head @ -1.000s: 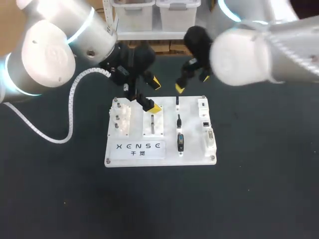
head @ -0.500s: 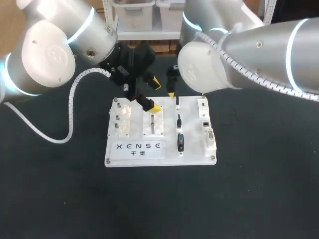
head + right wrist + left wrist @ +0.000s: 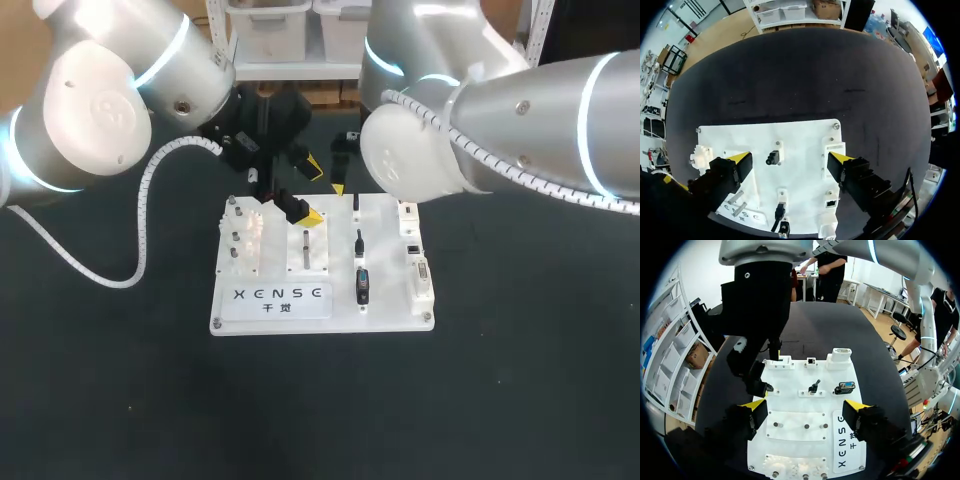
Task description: Insert the USB connector, Ethernet cable, and multi-pin plug into their matching sockets one by one.
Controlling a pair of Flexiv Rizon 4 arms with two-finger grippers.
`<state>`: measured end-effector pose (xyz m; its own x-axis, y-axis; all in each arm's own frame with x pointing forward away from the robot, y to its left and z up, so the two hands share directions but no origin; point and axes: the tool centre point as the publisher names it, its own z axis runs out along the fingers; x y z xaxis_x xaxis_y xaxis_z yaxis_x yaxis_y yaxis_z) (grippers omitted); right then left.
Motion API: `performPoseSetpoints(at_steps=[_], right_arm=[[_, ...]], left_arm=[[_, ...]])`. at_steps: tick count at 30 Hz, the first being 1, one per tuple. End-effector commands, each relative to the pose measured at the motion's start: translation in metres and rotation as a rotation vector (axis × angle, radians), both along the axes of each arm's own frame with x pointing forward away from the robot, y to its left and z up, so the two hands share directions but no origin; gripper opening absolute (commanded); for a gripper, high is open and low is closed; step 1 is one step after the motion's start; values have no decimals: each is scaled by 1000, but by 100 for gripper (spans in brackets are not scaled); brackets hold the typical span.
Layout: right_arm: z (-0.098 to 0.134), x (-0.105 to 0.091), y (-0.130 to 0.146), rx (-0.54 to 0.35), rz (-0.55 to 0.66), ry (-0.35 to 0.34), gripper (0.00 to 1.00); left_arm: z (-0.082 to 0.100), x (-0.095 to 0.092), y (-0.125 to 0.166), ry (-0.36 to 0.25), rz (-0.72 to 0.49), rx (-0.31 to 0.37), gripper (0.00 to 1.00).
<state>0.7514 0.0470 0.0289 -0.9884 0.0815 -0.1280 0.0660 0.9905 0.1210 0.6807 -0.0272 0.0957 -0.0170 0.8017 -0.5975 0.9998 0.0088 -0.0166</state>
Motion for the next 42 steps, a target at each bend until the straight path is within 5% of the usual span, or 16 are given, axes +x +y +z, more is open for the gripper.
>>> performPoseSetpoints(at_steps=[1, 42], right_arm=[[-1, -3, 0, -6, -8, -2, 100], [2, 2, 8, -12, 0, -31, 100]], left_arm=[[0, 1, -1, 2, -2, 5, 100], [0, 1, -1, 2, -2, 5, 100]])
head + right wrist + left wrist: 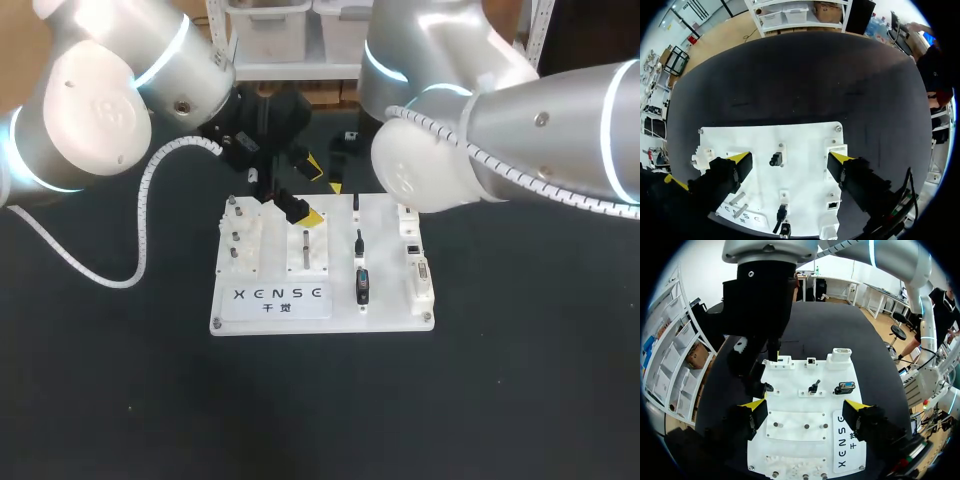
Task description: Insert the USB connector, Ethernet cable, and multi-pin plug into their matching sockets one by one.
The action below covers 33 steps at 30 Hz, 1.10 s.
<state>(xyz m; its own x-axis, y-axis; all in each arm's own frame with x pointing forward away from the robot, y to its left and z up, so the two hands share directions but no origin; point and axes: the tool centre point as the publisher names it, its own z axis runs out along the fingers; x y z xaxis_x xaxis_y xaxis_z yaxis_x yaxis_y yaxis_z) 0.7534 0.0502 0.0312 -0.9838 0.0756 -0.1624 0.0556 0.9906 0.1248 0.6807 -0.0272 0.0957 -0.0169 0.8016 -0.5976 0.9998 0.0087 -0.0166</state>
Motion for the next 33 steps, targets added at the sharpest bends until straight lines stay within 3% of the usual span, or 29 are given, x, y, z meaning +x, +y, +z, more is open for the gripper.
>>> performPoseSetpoints(at_steps=[1, 9, 10, 11, 12, 14, 18, 33], right_arm=[[-1, -1, 5, -18, -12, 9, 100], [-11, -4, 2, -27, -38, 31, 100], [-11, -4, 2, -28, -36, 27, 80], [-11, -4, 2, -29, -36, 25, 71], [-11, -4, 2, -27, -36, 24, 55], [-12, -4, 2, -29, -33, 21, 43], [-13, -3, 5, -30, -32, 19, 37], [-20, -2, 17, -49, 3, 33, 32]], left_arm=[[0, 1, -1, 3, -2, 5, 100], [0, 1, -1, 3, -2, 5, 100], [0, 1, -1, 3, -2, 5, 100], [0, 1, -1, 3, -2, 5, 100], [0, 1, -1, 3, -2, 5, 100], [0, 1, -1, 3, -2, 5, 100], [0, 1, -1, 3, -2, 5, 100], [0, 1, -1, 3, -2, 5, 100]])
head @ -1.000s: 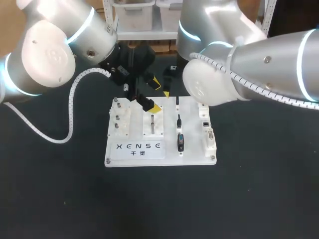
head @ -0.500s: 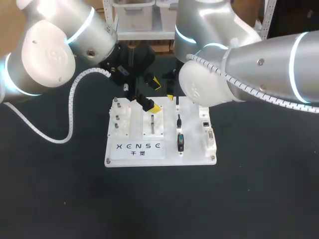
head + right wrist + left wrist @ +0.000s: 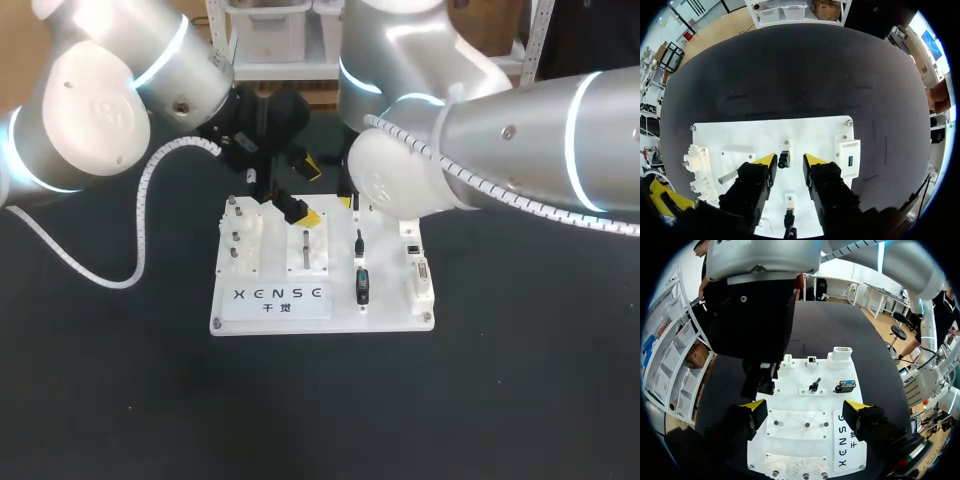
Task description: Insert the USB connector, Ethernet cable, and multi-pin plug into their matching sockets one by one.
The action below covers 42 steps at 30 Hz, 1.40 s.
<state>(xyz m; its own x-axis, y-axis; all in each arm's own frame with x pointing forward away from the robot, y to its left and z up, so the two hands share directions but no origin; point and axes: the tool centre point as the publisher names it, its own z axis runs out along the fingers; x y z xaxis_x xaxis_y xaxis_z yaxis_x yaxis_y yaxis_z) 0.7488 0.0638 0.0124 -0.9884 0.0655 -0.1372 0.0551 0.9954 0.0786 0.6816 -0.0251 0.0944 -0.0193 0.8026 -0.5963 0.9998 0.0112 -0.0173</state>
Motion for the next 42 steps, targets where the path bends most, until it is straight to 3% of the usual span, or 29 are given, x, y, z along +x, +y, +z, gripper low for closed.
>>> performPoseSetpoints(at_steps=[1, 4, 17, 26, 42], right_arm=[[-1, 3, 4, -5, 0, 4, 31], [-1, 3, 4, -5, 3, 3, 24], [-1, 4, 1, -3, 4, -5, 15], [0, 3, 1, 6, 5, -13, 0], [13, 6, -1, 37, 8, -52, 0]], left_arm=[[2, 0, -3, 2, -4, 3, 100], [2, 0, -3, 2, -4, 3, 100], [2, 0, -3, 2, -4, 3, 100], [2, 0, -3, 2, -4, 3, 100], [2, 0, -3, 2, -4, 3, 100]])
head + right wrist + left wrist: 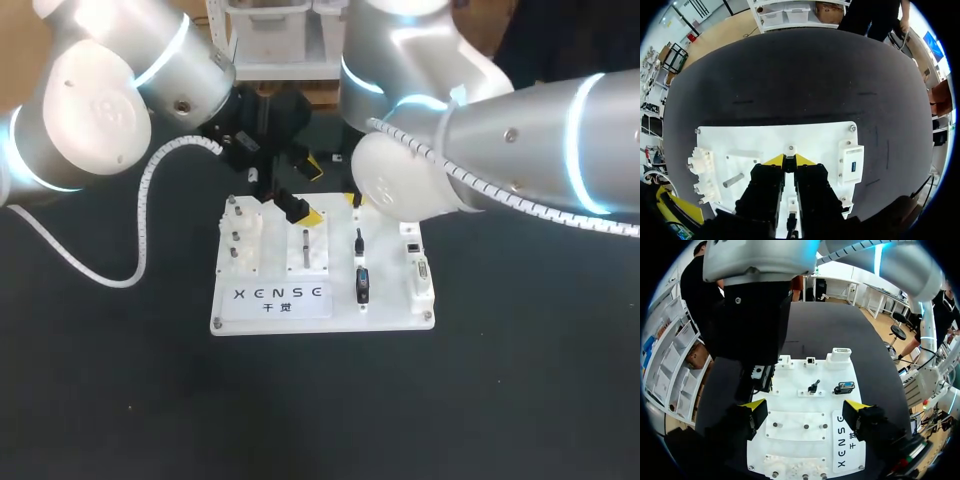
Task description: Insert the USB connector, Ethernet cable, and multi-pin plug into their matching sockets one by one.
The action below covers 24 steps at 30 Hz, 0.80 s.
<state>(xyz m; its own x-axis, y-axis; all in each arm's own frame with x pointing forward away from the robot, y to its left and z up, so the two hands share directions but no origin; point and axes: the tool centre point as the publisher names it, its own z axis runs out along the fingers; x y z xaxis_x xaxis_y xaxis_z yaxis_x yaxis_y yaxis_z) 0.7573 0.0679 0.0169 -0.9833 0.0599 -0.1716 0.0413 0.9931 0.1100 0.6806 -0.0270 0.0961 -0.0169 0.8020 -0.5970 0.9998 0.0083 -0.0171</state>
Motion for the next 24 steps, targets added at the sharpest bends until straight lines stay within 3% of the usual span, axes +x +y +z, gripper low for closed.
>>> performPoseSetpoints(at_steps=[1, 16, 24], right_arm=[[9, -3, -5, 9, -3, -17, 0], [18, -1, -6, 18, 0, -34, 0], [33, -1, -23, 36, -18, -55, 0]], left_arm=[[0, 1, -1, 2, -1, 4, 100], [0, 1, -1, 2, -1, 4, 100], [0, 1, -1, 2, -1, 4, 100]])
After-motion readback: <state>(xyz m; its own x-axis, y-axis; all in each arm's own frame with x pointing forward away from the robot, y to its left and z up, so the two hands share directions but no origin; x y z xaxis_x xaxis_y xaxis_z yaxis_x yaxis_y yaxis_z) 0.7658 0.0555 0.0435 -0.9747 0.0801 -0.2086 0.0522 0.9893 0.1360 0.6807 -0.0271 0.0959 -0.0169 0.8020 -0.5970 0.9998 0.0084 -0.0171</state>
